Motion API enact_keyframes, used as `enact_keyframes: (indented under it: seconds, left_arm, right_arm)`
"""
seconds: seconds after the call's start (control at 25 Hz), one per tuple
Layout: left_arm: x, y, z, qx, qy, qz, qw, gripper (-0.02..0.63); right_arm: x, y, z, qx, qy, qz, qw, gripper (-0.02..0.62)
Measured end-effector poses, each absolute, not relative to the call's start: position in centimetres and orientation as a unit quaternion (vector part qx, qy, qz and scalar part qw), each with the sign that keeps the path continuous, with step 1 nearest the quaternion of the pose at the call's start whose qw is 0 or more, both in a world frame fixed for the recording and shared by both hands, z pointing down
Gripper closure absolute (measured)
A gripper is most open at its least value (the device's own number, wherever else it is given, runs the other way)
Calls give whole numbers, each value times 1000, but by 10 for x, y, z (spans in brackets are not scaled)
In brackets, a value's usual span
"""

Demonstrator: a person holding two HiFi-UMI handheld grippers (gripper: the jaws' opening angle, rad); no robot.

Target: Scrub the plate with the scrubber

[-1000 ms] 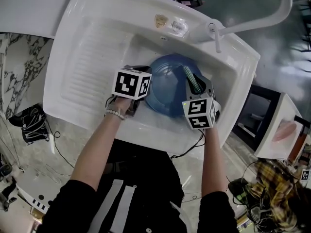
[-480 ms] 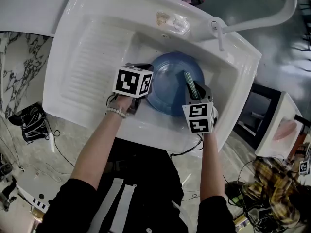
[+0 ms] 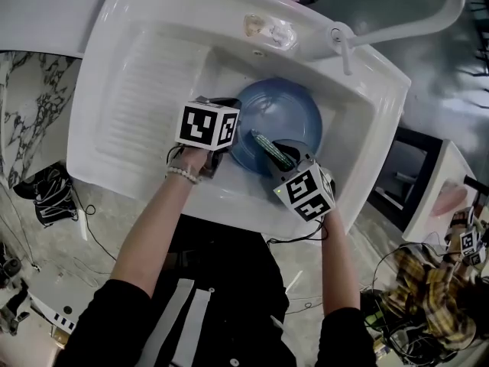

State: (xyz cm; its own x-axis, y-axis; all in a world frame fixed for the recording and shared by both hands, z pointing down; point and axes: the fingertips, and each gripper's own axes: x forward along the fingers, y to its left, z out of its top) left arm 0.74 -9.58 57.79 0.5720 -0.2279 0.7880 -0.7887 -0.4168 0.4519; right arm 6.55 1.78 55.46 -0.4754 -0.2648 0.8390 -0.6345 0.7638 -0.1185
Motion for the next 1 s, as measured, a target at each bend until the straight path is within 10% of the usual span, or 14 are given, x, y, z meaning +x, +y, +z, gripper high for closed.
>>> enact_keyframes:
  seconds: [0.52,1.0]
  left_arm:
    - [11,-100,545,796,-324,297,417,606]
    - [19,-96,430,857,-322,252,313,606]
  right_arm:
    - [27,37,529,187,-865,258,388,500]
    - [78,-25,410,473,-826,152,265,500]
